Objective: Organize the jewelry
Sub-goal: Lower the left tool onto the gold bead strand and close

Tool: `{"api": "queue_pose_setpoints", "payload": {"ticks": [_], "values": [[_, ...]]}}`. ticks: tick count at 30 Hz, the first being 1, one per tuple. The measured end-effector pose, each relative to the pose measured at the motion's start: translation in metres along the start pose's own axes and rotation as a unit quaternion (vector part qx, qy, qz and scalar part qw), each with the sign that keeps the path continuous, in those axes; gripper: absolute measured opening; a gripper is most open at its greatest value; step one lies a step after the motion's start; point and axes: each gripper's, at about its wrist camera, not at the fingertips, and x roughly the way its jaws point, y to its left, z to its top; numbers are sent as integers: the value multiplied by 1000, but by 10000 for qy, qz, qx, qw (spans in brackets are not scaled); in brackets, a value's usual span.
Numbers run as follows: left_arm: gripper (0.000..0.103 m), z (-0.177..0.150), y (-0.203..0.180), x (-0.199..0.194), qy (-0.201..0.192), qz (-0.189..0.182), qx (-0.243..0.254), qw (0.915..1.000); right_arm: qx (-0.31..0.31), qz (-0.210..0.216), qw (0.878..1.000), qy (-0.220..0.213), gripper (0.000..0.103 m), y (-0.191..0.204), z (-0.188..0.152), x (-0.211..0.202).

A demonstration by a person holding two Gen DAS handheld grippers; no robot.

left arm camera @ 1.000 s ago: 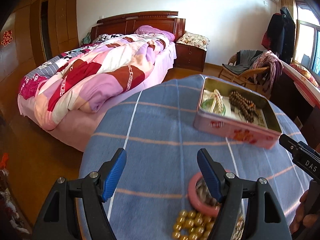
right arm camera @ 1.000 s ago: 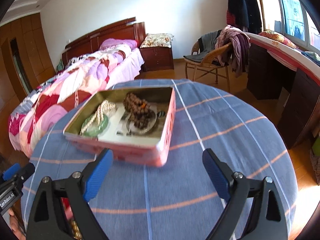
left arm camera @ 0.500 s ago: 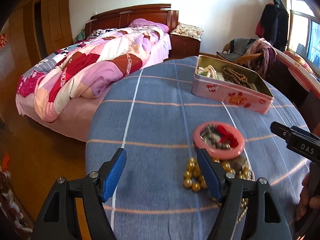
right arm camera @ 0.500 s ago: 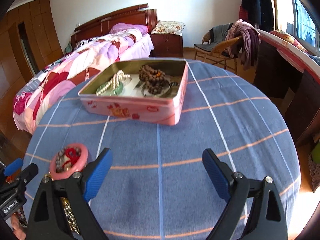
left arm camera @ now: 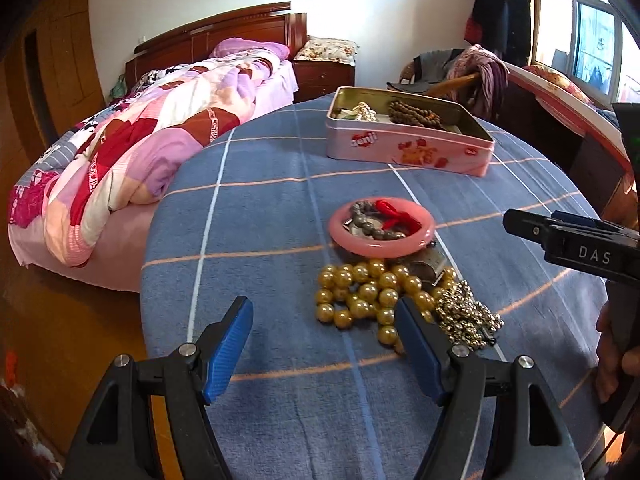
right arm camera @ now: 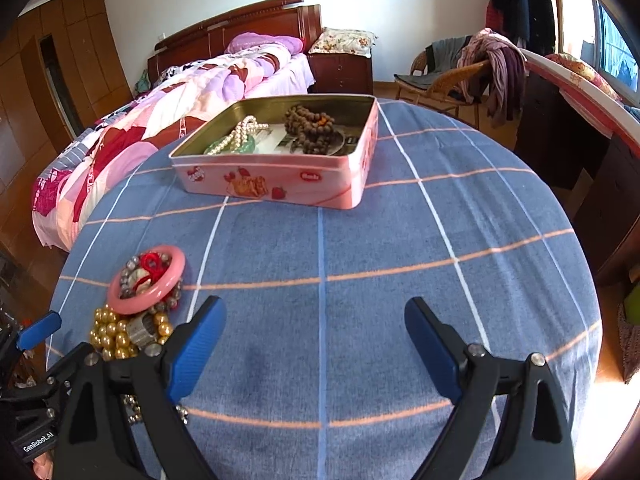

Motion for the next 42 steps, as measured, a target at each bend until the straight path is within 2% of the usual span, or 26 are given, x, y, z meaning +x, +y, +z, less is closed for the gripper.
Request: {"api": "queue_pose_setpoints", "payload": {"ticks": [4,7,11,15,17,18,20,21,27,29,31,32,34,36,38,42], "values": [[73,0,-6,4,44,-91,112,9999,13,26,10000,17,93,0,-1,0],[73,2,-8,12,126,-10,149,9998,4,43,10000,33,93,1,-2,1],[74,6,-10,31,394,54,216,9990,8,39,10000,45,93,1,-2,1],[74,14,-4,38,437,-97,-35,9990,77,92,9999,72,93,-1,-2,1],[72,15,-4,39,438,-153,-3,9989,99,120,9998,108,93,-2,-3,2],[69,15,-4,39,427,-202,14,9989,104,127,9998,130,93,-2,-2,3],[34,16,-9,37,320,-296,148,9989,125,162,9997,156,93,-2,-3,4],[31,16,-10,36,308,-275,196,9990,124,170,9996,163,93,-2,-3,4],[26,13,-2,29,185,-526,-3,9984,9,275,9996,105,93,2,-2,1],[18,12,3,21,68,-641,-49,9979,-64,348,9993,71,93,6,0,1],[17,11,9,10,-66,-673,-56,9977,-158,440,9989,30,93,12,3,1],[10,11,13,5,-136,-679,-82,9976,-201,535,9984,17,93,16,6,1],[10,11,20,-1,-229,-765,-161,9967,-195,778,9968,39,93,22,12,4],[10,12,24,-3,-264,-682,-175,9972,-126,937,9955,96,93,28,17,9],[10,11,28,-4,-285,-596,-174,9977,-94,975,9951,147,93,33,20,13],[10,14,36,-12,-423,-673,-250,9965,-87,998,9948,209,93,37,19,18]]}}
